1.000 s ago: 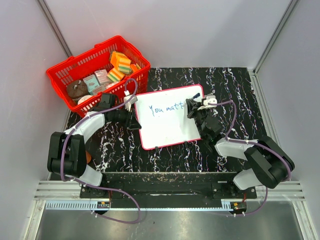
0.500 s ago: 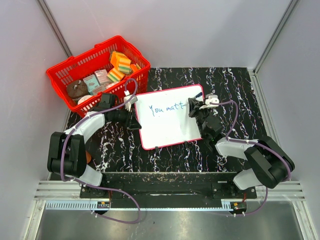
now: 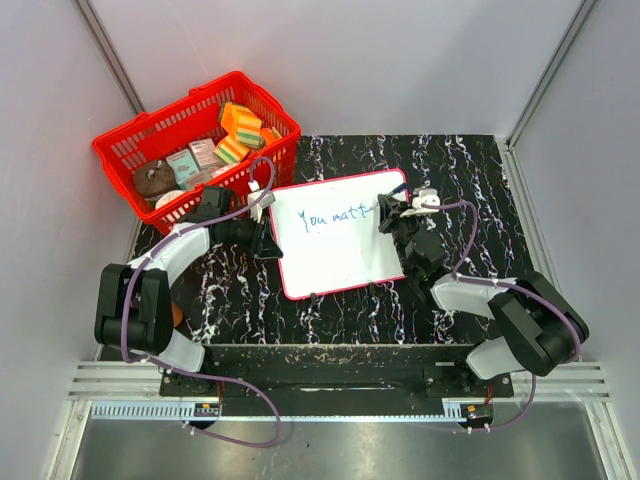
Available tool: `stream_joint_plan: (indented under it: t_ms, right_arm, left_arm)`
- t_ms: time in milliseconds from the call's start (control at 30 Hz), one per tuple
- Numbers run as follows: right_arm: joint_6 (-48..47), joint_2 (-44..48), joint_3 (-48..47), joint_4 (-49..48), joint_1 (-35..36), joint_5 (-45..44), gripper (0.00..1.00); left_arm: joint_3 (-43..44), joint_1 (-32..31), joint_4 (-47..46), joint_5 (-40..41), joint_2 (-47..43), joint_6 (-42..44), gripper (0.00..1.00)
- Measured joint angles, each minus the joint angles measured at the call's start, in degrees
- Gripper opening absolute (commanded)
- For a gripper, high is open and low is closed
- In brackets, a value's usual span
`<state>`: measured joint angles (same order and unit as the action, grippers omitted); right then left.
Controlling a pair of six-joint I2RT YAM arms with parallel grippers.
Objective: Write a sentence on the whiteboard
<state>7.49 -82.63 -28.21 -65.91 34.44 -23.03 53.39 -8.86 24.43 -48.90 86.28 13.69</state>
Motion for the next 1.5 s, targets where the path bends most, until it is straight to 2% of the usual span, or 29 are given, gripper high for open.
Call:
stream_joint_plan:
  t_ms: [600,1500]
  right_arm:
    - [1.55,-1.11,-0.83,-0.46,-0.22,3.02,0.0]
    - [3.43,0.66,2.4,-0.39,-0.22,2.56,0.0]
  left_arm:
    - [0.0,0.0,0.0,0.0,0.0,0.0,0.0]
    - [0.0,0.0,0.0,0.0,0.0,0.0,0.0]
